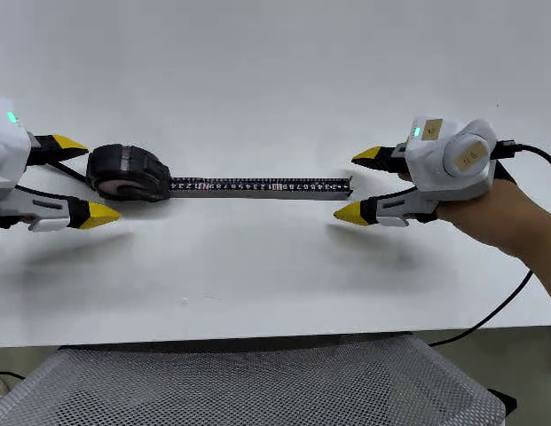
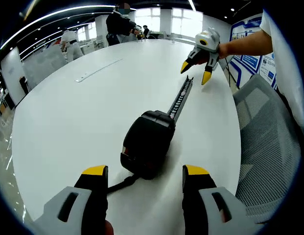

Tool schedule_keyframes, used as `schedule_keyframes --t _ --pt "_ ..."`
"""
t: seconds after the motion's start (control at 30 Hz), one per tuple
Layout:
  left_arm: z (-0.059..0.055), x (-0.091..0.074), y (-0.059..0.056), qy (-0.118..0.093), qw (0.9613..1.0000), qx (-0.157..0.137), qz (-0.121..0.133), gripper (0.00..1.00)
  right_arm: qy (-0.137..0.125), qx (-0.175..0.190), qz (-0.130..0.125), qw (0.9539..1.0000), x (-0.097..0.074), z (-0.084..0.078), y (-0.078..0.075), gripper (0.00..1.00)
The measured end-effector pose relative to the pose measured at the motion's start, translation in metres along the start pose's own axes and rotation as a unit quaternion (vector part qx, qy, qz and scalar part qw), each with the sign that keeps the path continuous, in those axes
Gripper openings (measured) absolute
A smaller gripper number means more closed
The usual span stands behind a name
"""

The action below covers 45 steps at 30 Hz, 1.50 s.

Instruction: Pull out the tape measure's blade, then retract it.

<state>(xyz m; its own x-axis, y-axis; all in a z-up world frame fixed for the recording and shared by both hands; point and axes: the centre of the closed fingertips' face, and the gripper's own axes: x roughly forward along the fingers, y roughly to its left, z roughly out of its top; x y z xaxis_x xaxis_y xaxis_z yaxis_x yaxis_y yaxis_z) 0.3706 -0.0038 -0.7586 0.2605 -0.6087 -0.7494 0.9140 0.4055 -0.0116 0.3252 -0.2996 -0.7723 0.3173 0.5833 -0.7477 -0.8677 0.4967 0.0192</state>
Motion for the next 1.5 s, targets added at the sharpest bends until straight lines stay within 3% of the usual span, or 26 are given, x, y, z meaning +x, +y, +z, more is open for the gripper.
schedule_keyframes --t 0.23,0.63,1.2,1.5 --pt "-0.006 -0.010 -0.009 -0.020 0.9991 -0.031 0.022 0.66 -0.006 0.018 -0.017 0.9997 -0.006 -0.001 0.005 0.60" --pt "-0.011 -0.022 -0.021 -0.041 0.9944 -0.082 0.051 0.71 -0.010 0.039 -0.034 0.9986 -0.017 -0.004 0.015 0.64" --pt "-0.021 -0.041 -0.038 -0.057 0.9905 -0.101 0.074 0.81 -0.017 0.061 -0.055 0.9965 -0.034 -0.016 0.033 0.74" --pt "-0.021 -0.044 -0.045 -0.076 0.9856 -0.124 0.086 0.88 -0.032 0.086 -0.073 0.9932 -0.044 -0.018 0.041 0.82"
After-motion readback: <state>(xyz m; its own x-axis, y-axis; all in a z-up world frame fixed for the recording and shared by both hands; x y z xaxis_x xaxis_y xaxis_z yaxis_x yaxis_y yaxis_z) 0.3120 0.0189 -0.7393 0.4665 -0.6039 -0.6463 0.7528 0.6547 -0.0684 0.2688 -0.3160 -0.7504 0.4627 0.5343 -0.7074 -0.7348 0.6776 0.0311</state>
